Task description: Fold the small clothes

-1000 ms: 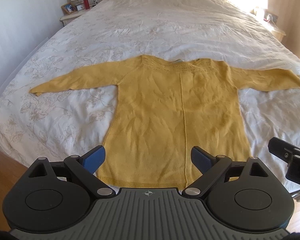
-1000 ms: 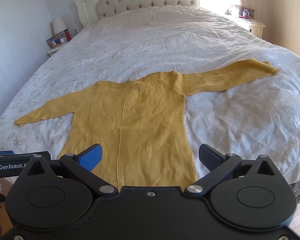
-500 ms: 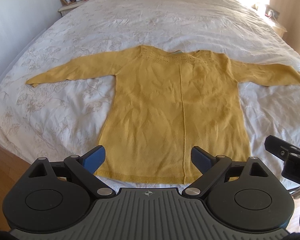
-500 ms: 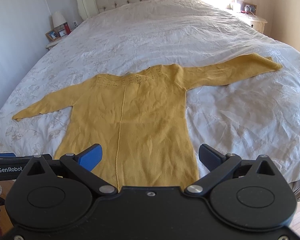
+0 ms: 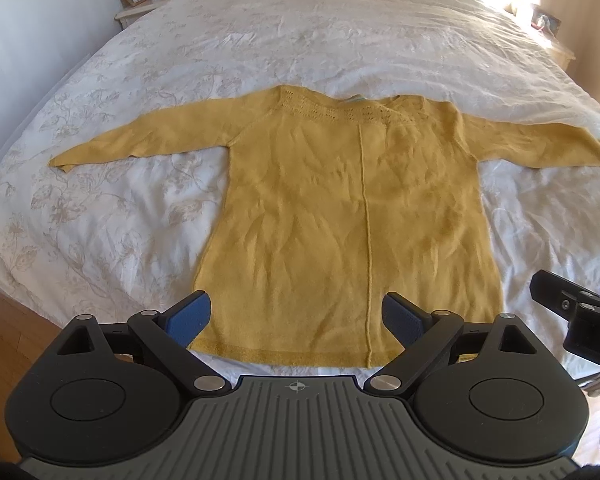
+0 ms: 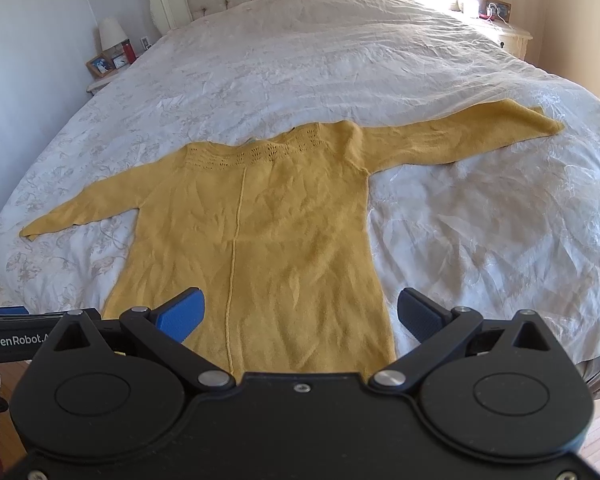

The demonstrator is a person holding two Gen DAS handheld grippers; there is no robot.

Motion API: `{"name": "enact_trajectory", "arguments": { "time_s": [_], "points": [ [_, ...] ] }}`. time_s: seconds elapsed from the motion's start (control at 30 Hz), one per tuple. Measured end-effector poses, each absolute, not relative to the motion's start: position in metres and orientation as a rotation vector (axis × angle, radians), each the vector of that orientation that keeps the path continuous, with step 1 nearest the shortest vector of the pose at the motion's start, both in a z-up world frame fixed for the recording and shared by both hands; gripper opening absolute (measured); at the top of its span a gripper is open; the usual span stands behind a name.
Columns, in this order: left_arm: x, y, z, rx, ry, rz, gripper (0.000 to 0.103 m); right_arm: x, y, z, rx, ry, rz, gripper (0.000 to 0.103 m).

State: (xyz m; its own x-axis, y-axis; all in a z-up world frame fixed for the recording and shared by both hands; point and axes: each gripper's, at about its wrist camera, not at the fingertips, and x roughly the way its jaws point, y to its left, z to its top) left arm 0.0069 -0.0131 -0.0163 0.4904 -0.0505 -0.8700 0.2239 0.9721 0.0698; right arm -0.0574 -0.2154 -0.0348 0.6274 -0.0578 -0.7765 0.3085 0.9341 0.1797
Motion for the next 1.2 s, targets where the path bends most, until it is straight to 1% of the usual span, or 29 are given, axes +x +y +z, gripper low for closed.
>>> {"name": "enact_trajectory", "arguments": {
  "time_s": [0.6,0.77,1.07,1.2],
  "points": [
    [0.014,-0.010,-0.010,0.144,1.028,-0.143,0.094,-0.047,-0.216,-0.037,0.287,0.870,-0.185,0.102],
    [0.013,-0.011,0.002,0.103,0.950,-0.154,0.094,-0.045,-0.213,-0.026,0.227,0.814,-0.210,0.102],
    [0.013,-0.004,0.021,0.020,0.814,-0.135,0.094,-0.039,-0.220,-0.009,0.270,0.627,-0.199,0.102],
    [0.012,0.014,0.016,-0.080,0.740,-0.123,0.094,-0.026,-0.212,-0.013,0.219,0.652,-0.155,0.102]
  ]
}}
